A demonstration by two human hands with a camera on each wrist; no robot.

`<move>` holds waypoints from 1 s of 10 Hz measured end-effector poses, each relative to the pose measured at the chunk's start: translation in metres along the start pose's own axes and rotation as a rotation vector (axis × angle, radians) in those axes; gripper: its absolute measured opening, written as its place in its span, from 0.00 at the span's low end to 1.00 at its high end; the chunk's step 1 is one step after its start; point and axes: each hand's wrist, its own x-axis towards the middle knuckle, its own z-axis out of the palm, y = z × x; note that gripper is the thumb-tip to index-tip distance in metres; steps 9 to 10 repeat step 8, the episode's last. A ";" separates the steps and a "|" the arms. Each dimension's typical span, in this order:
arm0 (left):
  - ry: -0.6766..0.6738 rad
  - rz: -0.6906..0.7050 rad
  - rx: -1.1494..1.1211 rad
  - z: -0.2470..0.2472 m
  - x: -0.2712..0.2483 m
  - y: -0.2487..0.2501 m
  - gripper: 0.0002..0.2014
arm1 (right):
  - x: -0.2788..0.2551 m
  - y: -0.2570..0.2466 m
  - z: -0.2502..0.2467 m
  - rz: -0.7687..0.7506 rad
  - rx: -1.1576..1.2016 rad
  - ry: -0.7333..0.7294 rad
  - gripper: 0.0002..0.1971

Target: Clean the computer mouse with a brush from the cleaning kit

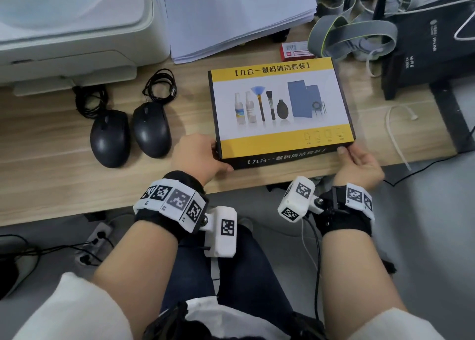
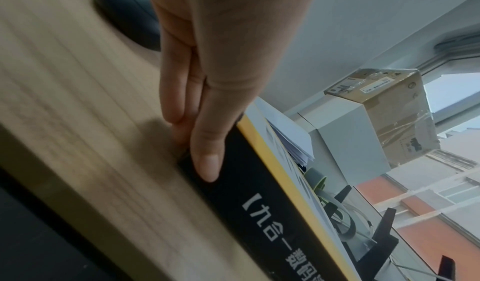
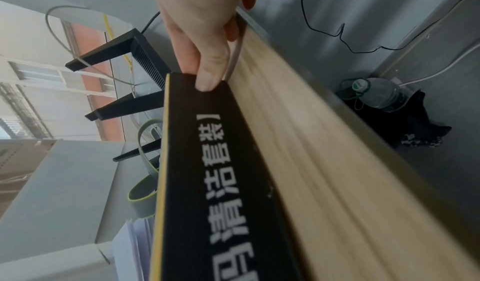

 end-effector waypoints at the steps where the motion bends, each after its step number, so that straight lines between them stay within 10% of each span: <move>1: -0.019 0.010 -0.102 0.004 0.004 -0.011 0.21 | -0.003 -0.002 -0.002 -0.048 -0.022 -0.067 0.16; 3: -0.038 0.223 -0.077 -0.008 0.011 -0.002 0.59 | -0.004 -0.015 0.006 -0.042 0.044 -0.127 0.19; 10: -0.247 0.225 0.000 -0.025 0.018 0.015 0.44 | -0.021 -0.051 0.038 -0.149 -0.379 -0.060 0.25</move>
